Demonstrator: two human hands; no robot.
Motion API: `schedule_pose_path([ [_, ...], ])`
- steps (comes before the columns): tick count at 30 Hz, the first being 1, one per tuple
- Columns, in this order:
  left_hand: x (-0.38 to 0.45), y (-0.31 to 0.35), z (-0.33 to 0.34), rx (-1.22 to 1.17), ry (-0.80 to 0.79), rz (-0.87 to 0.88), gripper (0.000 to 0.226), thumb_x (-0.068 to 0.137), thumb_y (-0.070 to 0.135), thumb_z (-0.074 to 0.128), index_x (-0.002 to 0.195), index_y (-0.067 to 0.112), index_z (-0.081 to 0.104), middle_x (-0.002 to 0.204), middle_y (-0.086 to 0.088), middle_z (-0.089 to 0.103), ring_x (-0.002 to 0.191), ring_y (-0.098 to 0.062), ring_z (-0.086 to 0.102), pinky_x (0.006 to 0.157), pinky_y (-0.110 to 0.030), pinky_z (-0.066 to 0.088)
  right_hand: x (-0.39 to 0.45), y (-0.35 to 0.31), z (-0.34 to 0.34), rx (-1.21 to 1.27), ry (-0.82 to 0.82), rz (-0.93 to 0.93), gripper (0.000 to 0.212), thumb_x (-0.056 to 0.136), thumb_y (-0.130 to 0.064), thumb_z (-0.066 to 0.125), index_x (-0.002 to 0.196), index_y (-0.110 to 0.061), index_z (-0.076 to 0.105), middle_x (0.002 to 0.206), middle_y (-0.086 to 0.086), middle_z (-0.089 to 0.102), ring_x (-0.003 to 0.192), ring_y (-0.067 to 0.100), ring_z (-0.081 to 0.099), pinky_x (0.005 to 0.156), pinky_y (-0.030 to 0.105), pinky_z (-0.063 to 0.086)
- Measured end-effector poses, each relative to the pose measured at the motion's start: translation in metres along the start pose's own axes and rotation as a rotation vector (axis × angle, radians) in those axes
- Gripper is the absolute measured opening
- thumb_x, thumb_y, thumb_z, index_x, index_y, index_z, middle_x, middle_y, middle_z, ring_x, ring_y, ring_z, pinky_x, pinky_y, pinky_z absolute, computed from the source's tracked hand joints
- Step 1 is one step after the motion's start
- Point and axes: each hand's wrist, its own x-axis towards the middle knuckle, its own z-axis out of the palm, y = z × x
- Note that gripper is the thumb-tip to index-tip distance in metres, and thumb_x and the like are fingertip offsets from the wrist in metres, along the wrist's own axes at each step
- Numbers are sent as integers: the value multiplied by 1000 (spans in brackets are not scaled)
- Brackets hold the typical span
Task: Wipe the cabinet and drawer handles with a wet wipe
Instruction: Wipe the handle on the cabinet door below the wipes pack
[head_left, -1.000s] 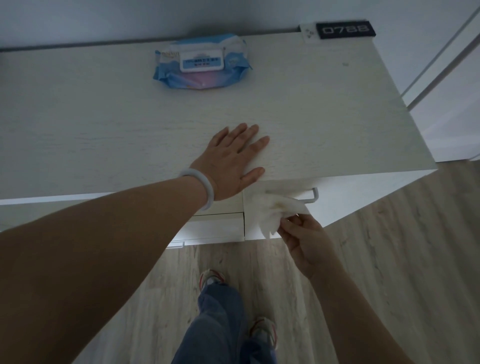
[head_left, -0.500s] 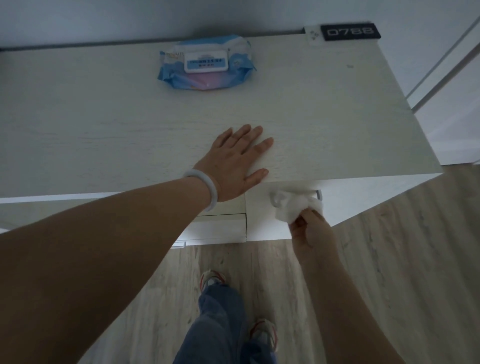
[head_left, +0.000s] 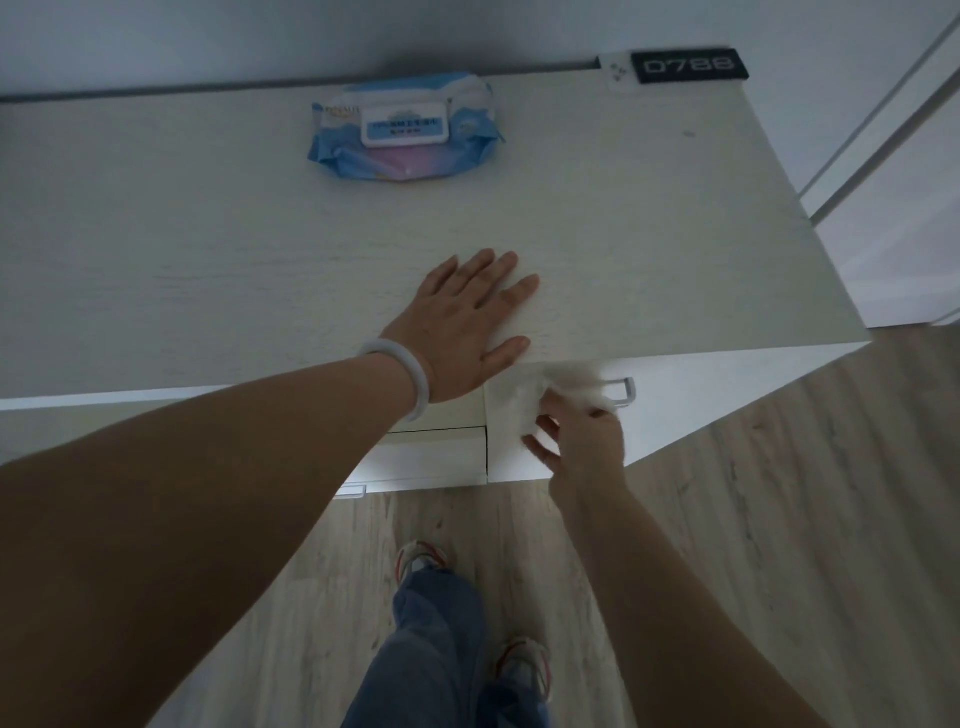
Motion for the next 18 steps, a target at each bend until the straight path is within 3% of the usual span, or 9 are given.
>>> schedule_pose_path([
  [5,-1,0,0,-5,-4,2,69,92,60,11,152,28,10,161,-5,9,149,-23,7,120,-44,8,-5,4,13,230,-42,24,35,85,2,67,118,0,56,113,19,64,100,31,66,75,47,59],
  [9,-1,1,-1,-3,5,0,70,91,60,11,152,27,13,161,-5,12,148,-24,9,120,-44,9,-7,14,12,219,-52,-13,40,84,-2,70,121,-1,55,116,13,65,95,21,68,75,35,59],
  [13,-1,0,-1,-8,1,-2,70,91,60,11,152,27,12,161,-5,11,149,-24,8,120,-44,8,-3,8,8,217,40,38,9,88,-4,65,97,-7,65,99,8,68,82,17,66,65,27,56],
  [16,-1,0,-1,-9,-1,-7,70,90,60,9,153,27,11,161,-5,10,149,-23,8,120,-44,8,2,8,7,74,146,-45,10,89,-2,59,80,-6,62,82,4,65,78,19,64,66,27,53],
  [18,-1,0,0,-14,-1,-5,71,90,60,9,153,27,12,161,-5,10,149,-23,8,120,-44,8,2,13,16,-33,188,-108,7,87,-5,61,81,-5,58,75,2,60,73,17,59,64,27,51],
])
